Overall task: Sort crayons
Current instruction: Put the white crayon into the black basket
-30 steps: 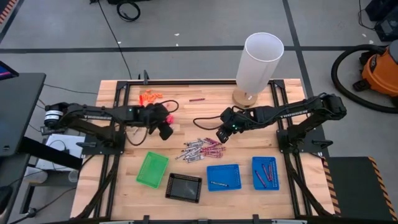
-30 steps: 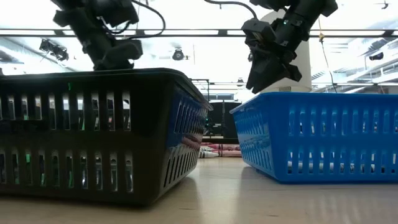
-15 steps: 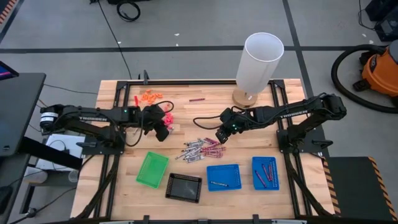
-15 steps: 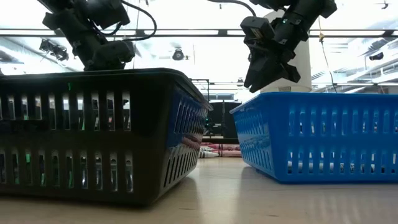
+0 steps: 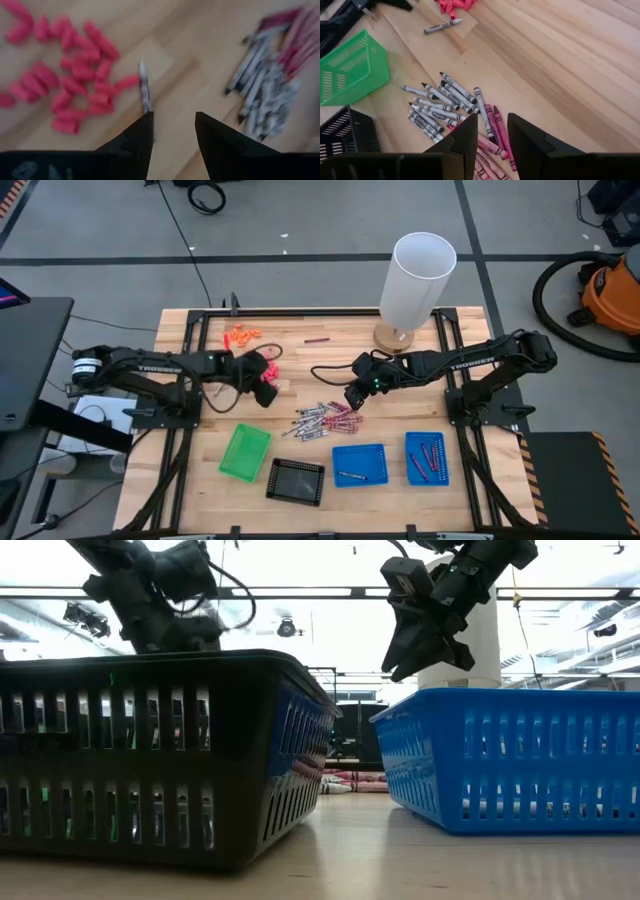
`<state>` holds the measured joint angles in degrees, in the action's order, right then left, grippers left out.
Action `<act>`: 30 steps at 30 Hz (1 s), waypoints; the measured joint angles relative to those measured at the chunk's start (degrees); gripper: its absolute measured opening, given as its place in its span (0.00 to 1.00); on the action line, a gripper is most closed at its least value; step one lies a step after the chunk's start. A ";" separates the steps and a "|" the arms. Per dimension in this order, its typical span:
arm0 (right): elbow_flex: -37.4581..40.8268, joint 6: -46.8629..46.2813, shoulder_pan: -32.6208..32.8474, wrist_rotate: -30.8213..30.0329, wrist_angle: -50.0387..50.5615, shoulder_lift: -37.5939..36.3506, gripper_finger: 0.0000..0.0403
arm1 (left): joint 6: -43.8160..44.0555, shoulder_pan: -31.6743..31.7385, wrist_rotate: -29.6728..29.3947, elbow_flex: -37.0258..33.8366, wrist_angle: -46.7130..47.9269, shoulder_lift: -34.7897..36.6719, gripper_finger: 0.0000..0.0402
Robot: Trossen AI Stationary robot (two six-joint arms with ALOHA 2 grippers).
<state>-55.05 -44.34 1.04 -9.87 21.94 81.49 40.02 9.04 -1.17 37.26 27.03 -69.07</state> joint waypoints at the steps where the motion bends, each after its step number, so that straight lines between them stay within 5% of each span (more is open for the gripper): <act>1: 0.00 -0.01 0.00 0.00 -0.09 0.00 0.28 | 0.91 -0.58 0.02 0.00 0.15 -1.20 0.39; 14: 0.00 -0.06 0.02 0.09 -1.87 0.00 0.28 | 1.15 -4.15 -3.60 6.46 5.14 -15.27 0.39; 30: 0.02 -0.48 0.02 0.63 -3.92 -0.02 0.28 | -2.06 -2.56 -0.75 6.63 6.24 -20.87 0.32</act>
<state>-55.02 -44.82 1.06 -9.23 18.01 81.47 37.96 6.48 -1.92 43.89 33.27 -89.94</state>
